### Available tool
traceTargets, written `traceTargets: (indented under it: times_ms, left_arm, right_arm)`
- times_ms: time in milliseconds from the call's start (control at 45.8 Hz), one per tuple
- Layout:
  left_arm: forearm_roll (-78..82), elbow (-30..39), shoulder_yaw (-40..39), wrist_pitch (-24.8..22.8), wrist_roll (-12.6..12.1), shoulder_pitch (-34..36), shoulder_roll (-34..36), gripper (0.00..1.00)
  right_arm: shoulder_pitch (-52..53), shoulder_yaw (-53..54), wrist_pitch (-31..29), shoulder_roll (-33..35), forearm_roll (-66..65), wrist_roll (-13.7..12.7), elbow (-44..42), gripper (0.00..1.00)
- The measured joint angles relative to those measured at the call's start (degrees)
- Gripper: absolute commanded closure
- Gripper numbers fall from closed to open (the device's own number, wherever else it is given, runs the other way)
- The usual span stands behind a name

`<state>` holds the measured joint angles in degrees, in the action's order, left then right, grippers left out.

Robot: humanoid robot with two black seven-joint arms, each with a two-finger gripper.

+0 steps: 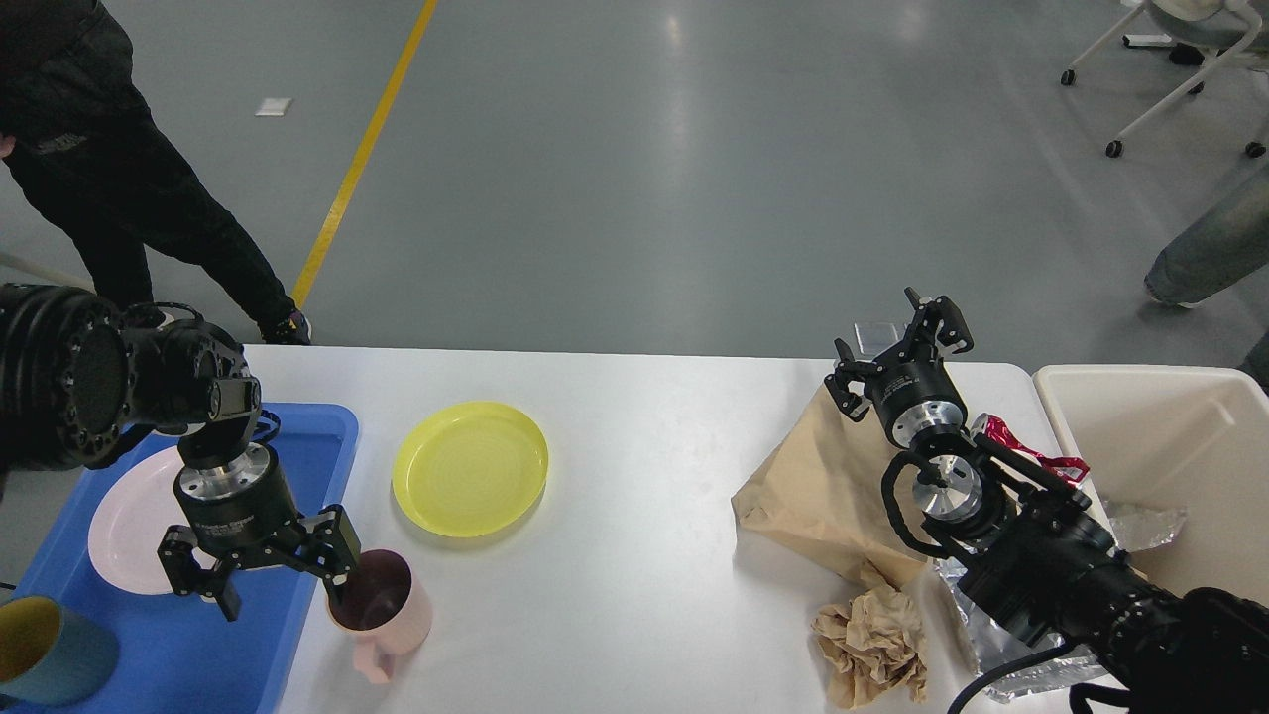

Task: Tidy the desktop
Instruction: 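Move the left gripper over the tray down to the pink mug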

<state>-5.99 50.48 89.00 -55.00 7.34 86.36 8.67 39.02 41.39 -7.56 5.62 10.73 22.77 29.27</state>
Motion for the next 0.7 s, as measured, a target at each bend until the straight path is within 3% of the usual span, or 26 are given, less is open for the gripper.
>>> traceTargets:
  times_ms: [459,568,699]
  left_arm:
    - [-0.04,-1.13,-2.13,1.62,-0.04,-3.03,-0.4,0.08]
    - [-0.07,-1.96,-2.16,3.17,-0.12,-3.74,-0.4,0.14]
    - [-0.18,-2.46,-2.17,4.51,-0.14,-4.25,-0.4,0.3]
  right_arm:
    - [0.0,0.0,0.0,0.0,0.0,0.0,-0.02,0.0]
    - [0.0,-0.01,0.0,0.0,0.0,0.0,-0.02,0.0]
    - [0.0,-0.02,0.0,0.0,0.0,0.0,-0.02,0.0]
